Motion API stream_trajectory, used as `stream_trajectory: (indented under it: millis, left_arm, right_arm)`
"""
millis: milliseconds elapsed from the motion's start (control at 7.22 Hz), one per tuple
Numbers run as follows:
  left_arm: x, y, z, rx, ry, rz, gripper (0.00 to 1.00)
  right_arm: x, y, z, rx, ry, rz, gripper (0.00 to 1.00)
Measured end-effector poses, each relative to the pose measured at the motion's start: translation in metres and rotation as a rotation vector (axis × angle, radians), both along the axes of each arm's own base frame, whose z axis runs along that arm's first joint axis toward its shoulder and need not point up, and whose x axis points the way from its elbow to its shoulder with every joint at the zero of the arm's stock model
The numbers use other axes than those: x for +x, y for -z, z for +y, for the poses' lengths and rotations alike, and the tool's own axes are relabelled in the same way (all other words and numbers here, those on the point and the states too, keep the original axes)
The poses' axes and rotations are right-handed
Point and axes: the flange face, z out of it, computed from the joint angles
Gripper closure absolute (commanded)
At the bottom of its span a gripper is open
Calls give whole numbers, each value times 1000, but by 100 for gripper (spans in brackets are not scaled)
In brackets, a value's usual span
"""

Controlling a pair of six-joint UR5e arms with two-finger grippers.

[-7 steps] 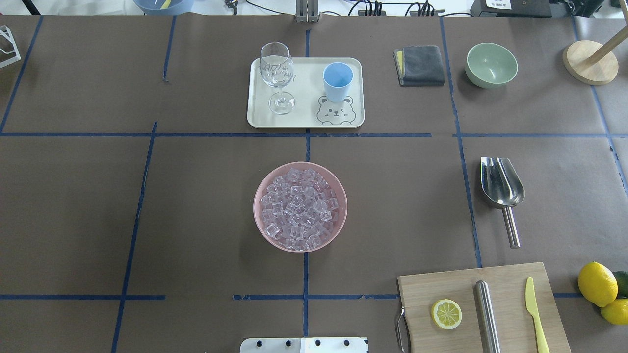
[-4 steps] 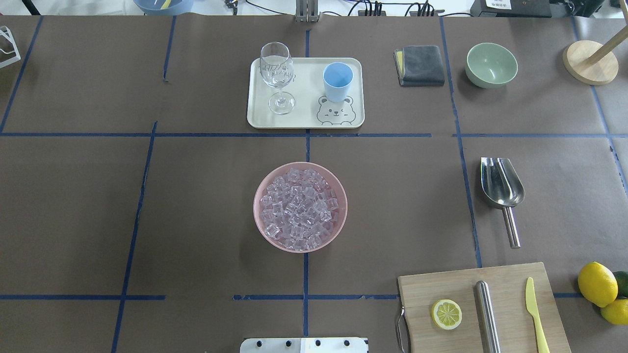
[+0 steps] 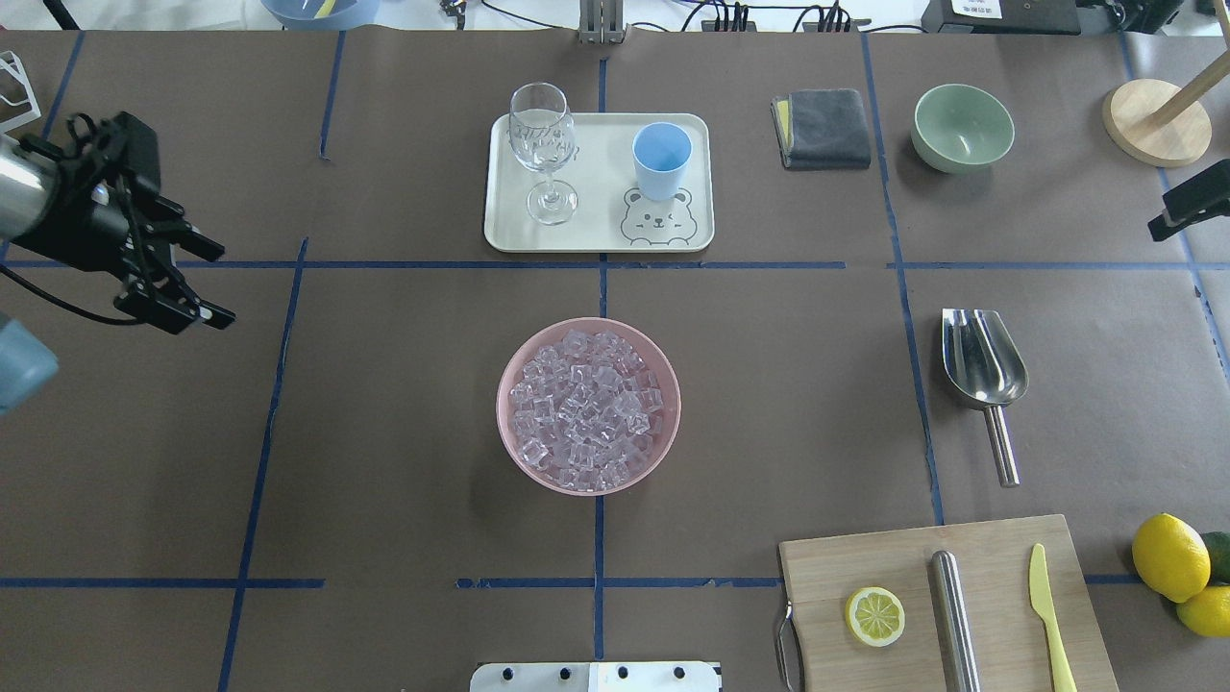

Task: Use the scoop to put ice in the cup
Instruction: 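Move the left gripper beside the pink bowl while the right reaches for the scoop, then lower the right gripper onto the metal scoop handle and close it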

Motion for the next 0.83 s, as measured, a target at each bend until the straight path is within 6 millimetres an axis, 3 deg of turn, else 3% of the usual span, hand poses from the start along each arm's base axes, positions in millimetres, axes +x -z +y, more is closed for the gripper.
stream_trajectory:
  millis: [277, 554, 693, 831]
  left_arm:
    - [89, 20, 43, 238, -75, 148, 0]
    - [188, 68, 84, 354, -14, 216, 0]
    - [216, 78, 99, 367, -3, 226, 0]
    - [226, 80, 102, 372, 25, 220, 0]
  right_arm:
    - [-40, 39, 31, -26, -8, -19, 0]
    - [-72, 64, 54, -35, -35, 9, 0]
    - [-88, 74, 65, -42, -50, 19, 0]
    - [-97, 79, 72, -48, -54, 23, 0]
